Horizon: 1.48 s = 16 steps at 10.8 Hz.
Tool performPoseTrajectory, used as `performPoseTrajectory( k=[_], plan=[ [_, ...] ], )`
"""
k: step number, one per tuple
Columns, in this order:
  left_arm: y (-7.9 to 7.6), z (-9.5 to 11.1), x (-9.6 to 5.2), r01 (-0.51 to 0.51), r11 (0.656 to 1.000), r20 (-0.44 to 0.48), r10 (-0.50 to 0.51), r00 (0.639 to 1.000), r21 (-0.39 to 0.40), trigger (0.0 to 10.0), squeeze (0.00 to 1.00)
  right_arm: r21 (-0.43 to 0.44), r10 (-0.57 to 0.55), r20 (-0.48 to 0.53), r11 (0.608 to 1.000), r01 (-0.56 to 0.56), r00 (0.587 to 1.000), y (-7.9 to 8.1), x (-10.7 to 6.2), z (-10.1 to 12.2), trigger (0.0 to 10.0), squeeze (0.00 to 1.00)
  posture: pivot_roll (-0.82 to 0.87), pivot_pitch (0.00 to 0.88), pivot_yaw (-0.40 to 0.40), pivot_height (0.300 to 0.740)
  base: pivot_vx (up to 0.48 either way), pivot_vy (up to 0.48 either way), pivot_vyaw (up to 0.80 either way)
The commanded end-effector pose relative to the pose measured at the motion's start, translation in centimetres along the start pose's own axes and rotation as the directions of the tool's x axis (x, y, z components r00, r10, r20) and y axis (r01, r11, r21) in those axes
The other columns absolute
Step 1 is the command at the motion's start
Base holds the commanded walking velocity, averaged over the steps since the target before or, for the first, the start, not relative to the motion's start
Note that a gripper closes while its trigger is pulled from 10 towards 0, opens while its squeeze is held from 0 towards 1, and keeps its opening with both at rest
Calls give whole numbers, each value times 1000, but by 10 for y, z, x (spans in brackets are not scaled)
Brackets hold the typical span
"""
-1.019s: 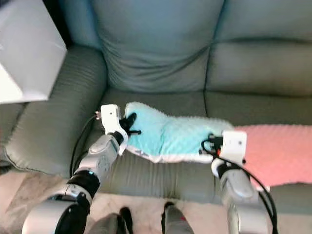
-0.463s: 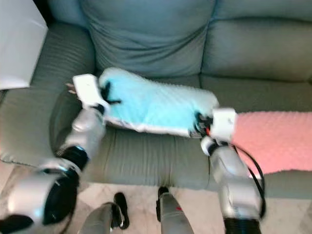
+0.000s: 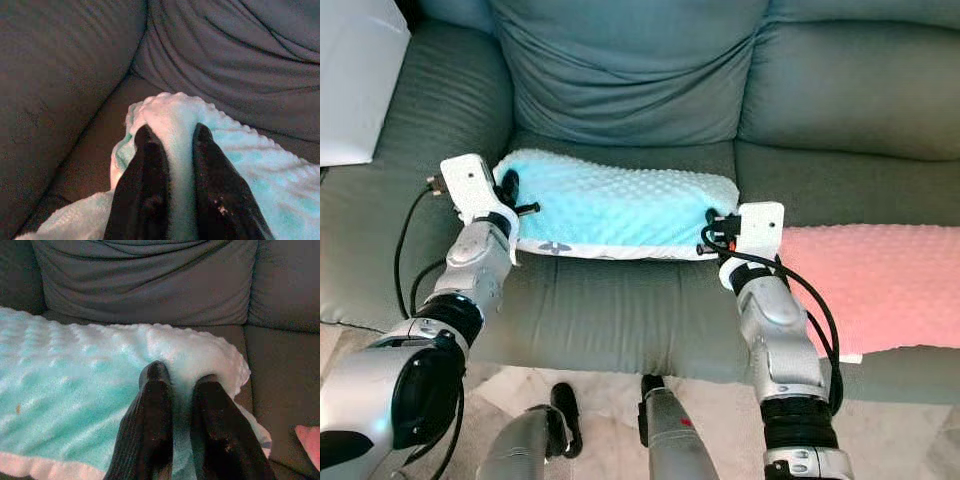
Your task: Move the pillow to the sofa
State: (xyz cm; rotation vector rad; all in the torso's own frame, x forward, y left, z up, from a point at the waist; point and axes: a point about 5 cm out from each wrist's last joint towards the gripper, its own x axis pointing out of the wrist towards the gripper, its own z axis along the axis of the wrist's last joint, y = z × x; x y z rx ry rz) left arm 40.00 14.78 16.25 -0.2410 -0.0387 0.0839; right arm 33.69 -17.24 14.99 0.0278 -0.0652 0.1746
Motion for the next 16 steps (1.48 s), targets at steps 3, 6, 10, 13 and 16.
performPoseTrajectory(
  k=[3, 6, 10, 13, 16],
  plan=[
    [-1, -8, -3, -6, 1000, -24, 5, 1000, -14, 10000, 1000, -3, 7, 4, 1000, -7, 1000, 3, -1, -7, 10000, 1000, -337, 452, 3, 740, 0, 0, 0],
    [-3, -22, -8, 16, 998, -65, -20, 998, -60, 10000, 1000, 1, 20, -74, 1000, -20, 997, 16, -10, -17, 10000, 1000, -335, 452, 1, 740, 0, 0, 0],
    [5, -38, -16, 19, 999, -106, -24, 994, -50, 10000, 1000, 56, 6, -220, 998, 7, 976, 32, -28, -39, 10000, 1000, -324, 445, -1, 740, 0, 0, 0],
    [14, -45, -21, 12, 999, -122, -18, 992, -47, 10000, 1000, 8, -7, -353, 1000, 10, 935, 41, -35, -44, 10000, 1000, -315, 431, -3, 740, 0, 0, 0],
    [28, -52, -28, 11, 998, -119, -19, 993, -66, 10000, 1000, -24, -47, -462, 999, 41, 886, 43, -45, -54, 10000, 1000, -281, 396, 10, 740, 0, 0, 0]
  ],
)
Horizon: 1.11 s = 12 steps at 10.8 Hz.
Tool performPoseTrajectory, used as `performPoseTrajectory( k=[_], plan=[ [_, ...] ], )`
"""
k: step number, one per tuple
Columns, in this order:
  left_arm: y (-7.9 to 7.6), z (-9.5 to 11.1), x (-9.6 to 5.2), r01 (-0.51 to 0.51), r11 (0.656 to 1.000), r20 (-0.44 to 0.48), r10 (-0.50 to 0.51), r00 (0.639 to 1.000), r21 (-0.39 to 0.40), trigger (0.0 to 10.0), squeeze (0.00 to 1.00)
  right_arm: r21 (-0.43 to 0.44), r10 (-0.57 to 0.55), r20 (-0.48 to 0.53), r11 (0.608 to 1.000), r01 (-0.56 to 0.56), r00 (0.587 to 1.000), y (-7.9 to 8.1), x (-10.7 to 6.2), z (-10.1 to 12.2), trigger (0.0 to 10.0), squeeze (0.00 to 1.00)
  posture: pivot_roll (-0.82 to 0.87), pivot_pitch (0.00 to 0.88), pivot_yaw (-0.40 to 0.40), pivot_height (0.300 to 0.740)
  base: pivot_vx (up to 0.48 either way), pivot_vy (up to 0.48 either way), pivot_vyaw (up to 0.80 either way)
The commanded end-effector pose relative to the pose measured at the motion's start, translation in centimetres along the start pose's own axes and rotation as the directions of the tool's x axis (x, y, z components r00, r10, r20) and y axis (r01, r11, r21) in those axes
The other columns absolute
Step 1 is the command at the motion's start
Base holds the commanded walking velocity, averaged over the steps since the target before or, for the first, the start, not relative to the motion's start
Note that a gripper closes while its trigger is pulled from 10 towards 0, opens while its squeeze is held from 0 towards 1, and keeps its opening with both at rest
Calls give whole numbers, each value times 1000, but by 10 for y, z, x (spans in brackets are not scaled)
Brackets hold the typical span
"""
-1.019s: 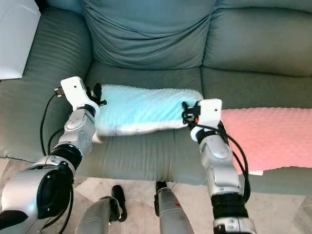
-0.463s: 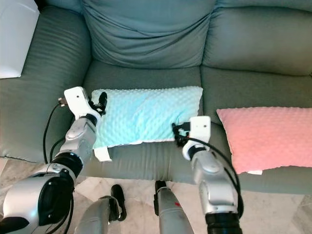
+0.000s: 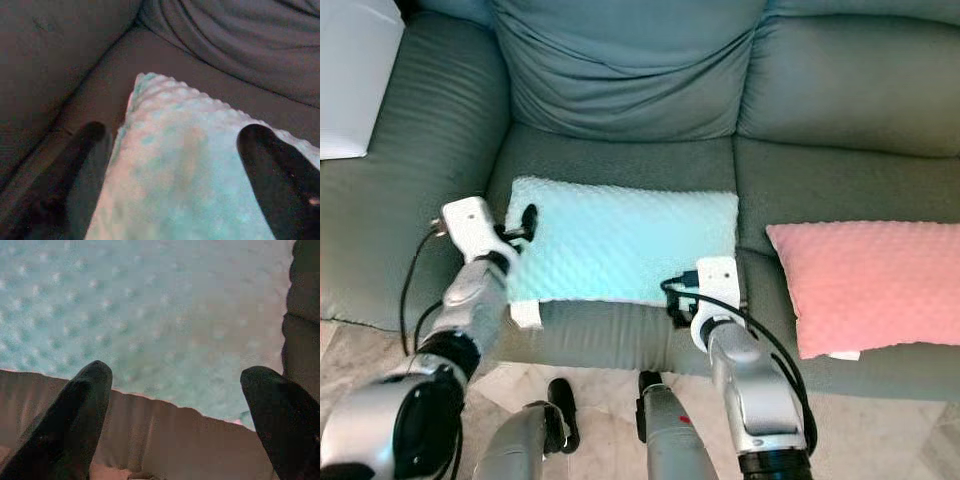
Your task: Move the pillow to the sofa
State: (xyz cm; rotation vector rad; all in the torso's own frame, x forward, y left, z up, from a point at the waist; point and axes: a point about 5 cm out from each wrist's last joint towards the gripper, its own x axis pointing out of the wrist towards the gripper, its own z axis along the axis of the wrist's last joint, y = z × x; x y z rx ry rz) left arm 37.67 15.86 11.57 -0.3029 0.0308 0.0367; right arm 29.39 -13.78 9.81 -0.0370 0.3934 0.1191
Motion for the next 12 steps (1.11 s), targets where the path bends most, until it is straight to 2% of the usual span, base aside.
performPoseTrajectory(
  k=[1, 5, 8, 10, 12],
  plan=[
    [10, -14, -8, -12, 1000, -48, 11, 999, -16, 10000, 1000, 4, -10, -16, 1000, 10, 1000, 2, -2, -4, 10000, 1000, -266, 363, 22, 740, 0, 0, 0],
    [26, -21, -20, 18, 1000, -61, -18, 998, 9, 10000, 1000, -5, 1, 41, 1000, -1, 999, 13, 10, 5, 10000, 1000, -195, 191, 68, 740, 0, 0, 0],
    [35, -28, -25, -8, 1000, -99, 10, 995, 20, 10000, 1000, -13, 75, 13, 997, -75, 997, 22, 19, 0, 10000, 1000, -176, 78, 73, 740, 0, 0, 0],
    [42, -28, -29, -3, 999, -112, 7, 994, 35, 10000, 1000, -43, 65, 38, 997, -64, 997, 13, 23, 0, 10000, 1000, -176, 14, 69, 740, 0, 0, 0],
    [50, -32, -38, -4, 998, -121, 12, 993, 64, 10000, 1000, -113, 57, 70, 992, -49, 996, 2, 18, -5, 10000, 1000, -179, 0, 74, 740, 0, 0, 0]
  ],
)
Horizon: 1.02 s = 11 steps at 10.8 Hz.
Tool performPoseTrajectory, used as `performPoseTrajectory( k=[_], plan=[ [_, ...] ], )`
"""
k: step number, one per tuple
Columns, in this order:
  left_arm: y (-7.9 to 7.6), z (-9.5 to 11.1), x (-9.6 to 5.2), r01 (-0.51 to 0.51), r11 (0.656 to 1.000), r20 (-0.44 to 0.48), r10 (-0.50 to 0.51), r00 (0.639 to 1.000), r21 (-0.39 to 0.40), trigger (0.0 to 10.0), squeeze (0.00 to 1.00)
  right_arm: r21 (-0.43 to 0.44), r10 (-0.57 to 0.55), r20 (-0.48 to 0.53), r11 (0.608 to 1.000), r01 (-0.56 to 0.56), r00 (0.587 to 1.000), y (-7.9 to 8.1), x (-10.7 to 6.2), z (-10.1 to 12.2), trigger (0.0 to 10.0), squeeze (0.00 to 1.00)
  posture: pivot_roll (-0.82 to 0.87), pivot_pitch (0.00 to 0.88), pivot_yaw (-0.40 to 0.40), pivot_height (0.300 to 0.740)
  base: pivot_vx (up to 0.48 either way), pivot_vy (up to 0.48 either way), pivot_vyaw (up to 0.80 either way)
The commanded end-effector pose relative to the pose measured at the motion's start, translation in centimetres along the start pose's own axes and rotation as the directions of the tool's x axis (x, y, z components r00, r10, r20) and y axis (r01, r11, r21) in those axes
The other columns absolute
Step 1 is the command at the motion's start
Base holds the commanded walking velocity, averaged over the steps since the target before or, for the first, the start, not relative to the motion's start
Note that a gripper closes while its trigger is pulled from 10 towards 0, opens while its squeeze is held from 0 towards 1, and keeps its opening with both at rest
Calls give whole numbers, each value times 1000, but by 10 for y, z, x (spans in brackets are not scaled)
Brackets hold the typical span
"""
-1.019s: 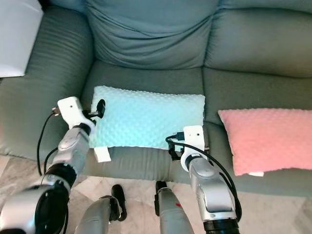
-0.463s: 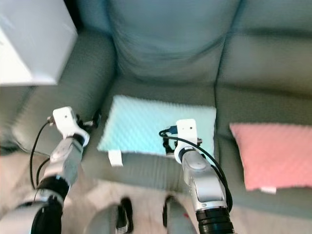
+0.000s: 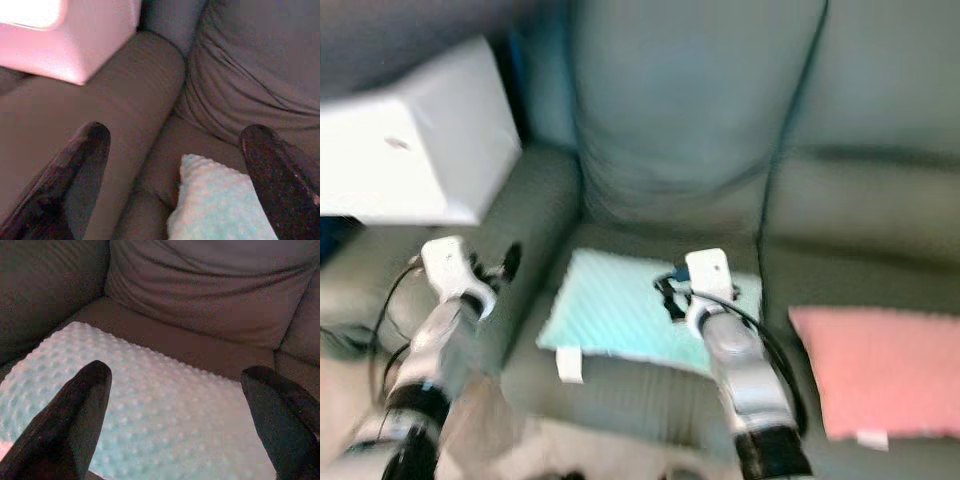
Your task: Move the pillow to the sofa
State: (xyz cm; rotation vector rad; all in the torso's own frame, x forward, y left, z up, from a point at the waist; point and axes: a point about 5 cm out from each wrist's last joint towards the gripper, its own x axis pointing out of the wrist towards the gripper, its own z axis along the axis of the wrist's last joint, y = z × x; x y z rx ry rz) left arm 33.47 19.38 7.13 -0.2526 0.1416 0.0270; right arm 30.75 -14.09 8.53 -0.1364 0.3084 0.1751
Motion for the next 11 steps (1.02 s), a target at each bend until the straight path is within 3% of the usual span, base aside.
performPoseTrajectory(
  k=[1, 2, 4, 5, 7, 9, 10, 11],
  plan=[
    [7, -4, -6, -14, 999, -17, 15, 1000, 33, 10000, 1000, -22, 20, 15, 1000, -19, 1000, 3, -4, -4, 10000, 765, -180, 0, 75, 740, 0, 0, 0],
    [12, -9, -16, -28, 997, -6, 28, 1000, 66, 10000, 0, -70, -5, 3, 998, 5, 1000, -2, -11, -16, 10000, 0, -169, 0, 65, 740, 0, 0, 0],
    [5, -12, -27, 80, 983, -37, -74, 997, 167, 10000, 0, -60, -31, 32, 998, 33, 999, -6, -17, -21, 10000, 0, -152, 0, 40, 740, 0, 0, 0],
    [8, -5, -35, 80, 980, -27, -76, 997, 180, 10000, 0, -59, -37, 121, 997, 45, 992, -12, -21, -10, 10000, 0, -143, 0, 39, 740, 0, 0, 0],
    [3, -4, -43, 30, 982, 16, -34, 999, 184, 10000, 0, -51, -61, 169, 996, 71, 984, -22, -21, -2, 10000, 0, -144, 0, 35, 740, 0, 0, 0],
    [3, -12, -50, -53, 988, -5, 54, 999, 148, 10000, 0, -62, -48, 200, 996, 62, 979, -23, -20, 5, 10000, 0, -154, 0, 29, 740, 0, 0, 0],
    [4, -16, -50, -69, 995, -34, 71, 997, 72, 10000, 0, -44, -44, 212, 998, 55, 976, -23, -19, 7, 10000, 0, -154, 0, 20, 740, 0, 0, 0],
    [4, -13, -50, -87, 995, -36, 88, 995, 47, 10000, 0, -44, -39, 218, 998, 50, 975, -23, -18, 8, 10000, 0, -155, 0, 20, 740, 0, 0, 0]
  ],
)
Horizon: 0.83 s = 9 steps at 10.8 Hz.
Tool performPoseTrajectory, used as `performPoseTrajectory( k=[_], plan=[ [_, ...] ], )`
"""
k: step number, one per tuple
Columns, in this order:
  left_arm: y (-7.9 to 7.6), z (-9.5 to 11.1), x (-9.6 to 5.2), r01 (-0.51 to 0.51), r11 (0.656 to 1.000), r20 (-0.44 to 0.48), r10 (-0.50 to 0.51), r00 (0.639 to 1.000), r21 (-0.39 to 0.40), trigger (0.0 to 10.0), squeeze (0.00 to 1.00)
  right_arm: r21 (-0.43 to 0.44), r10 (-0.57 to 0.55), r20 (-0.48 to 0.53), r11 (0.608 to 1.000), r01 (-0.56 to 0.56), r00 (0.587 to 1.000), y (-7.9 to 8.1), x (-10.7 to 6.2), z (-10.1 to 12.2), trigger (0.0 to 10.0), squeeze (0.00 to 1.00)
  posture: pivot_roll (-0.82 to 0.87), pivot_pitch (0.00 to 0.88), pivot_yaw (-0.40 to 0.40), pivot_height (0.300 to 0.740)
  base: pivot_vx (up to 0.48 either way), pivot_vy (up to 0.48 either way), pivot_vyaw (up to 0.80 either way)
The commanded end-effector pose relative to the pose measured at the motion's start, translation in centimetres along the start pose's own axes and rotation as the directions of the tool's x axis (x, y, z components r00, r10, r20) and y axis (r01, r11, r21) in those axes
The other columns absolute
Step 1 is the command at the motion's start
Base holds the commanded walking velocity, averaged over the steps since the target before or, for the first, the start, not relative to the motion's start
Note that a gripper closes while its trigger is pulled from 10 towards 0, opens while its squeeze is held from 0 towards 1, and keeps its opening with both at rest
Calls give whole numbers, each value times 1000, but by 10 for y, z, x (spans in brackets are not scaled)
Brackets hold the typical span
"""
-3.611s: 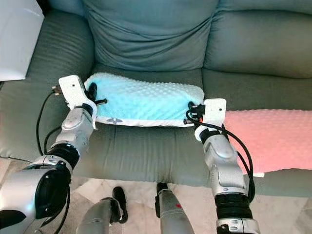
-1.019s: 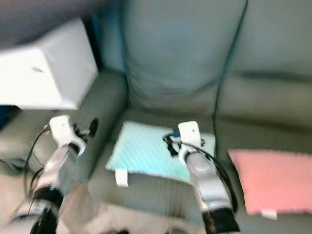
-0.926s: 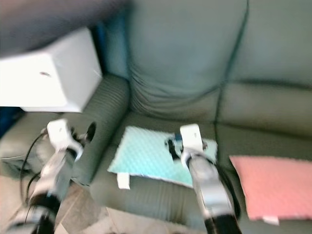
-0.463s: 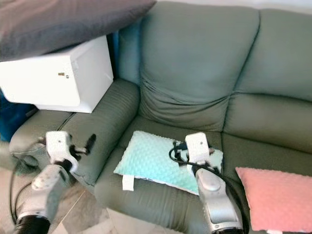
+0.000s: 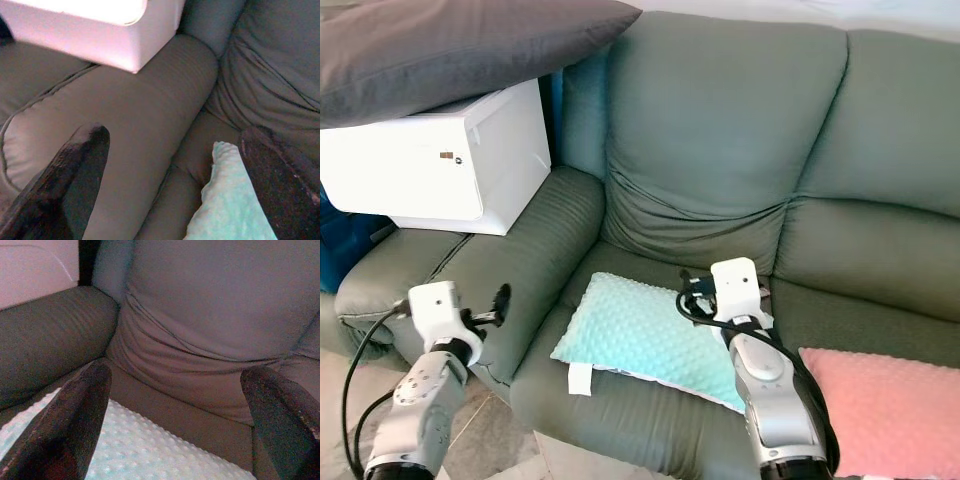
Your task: Move the pillow to the sofa
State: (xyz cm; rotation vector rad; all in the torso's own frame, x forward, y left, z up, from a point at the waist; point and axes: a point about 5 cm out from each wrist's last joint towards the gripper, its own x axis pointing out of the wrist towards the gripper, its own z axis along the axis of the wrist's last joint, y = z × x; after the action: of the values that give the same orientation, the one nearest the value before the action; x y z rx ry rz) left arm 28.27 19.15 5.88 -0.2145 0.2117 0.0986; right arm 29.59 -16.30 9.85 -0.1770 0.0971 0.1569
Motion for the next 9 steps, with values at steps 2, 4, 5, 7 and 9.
performPoseTrajectory(
  k=[2, 4, 5, 7, 9],
  plan=[
    [-4, 10, 5, 6, 1000, 5, -6, 1000, -19, 10000, 0, 15, 5, 5, 1000, -5, 1000, 0, 4, 4, 10000, 0, -161, 0, 16, 740, 0, 0, -331],
    [-4, 9, 4, -19, 999, -17, 19, 1000, -35, 10000, 0, 29, -2, 8, 1000, 2, 1000, -1, 4, 3, 10000, 0, -162, 0, 16, 740, 0, 0, -669],
    [-6, 9, 3, -21, 999, -19, 21, 1000, -30, 10000, 0, 39, 1, 17, 999, -2, 1000, -1, 4, 4, 10000, 0, -162, 0, 17, 740, 0, 0, 0],
    [-10, 10, 1, 2, 1000, -25, -2, 1000, -24, 10000, 0, 46, 11, 17, 999, -12, 1000, 1, 4, 3, 10000, 0, -156, 0, 16, 740, 0, 0, 0],
    [-13, 12, 0, 23, 997, -30, -26, 999, -72, 10000, 0, 57, 16, 13, 998, -17, 1000, 1, 5, 3, 10000, 0, -155, 0, 15, 740, 0, 0, 0]
  ],
)
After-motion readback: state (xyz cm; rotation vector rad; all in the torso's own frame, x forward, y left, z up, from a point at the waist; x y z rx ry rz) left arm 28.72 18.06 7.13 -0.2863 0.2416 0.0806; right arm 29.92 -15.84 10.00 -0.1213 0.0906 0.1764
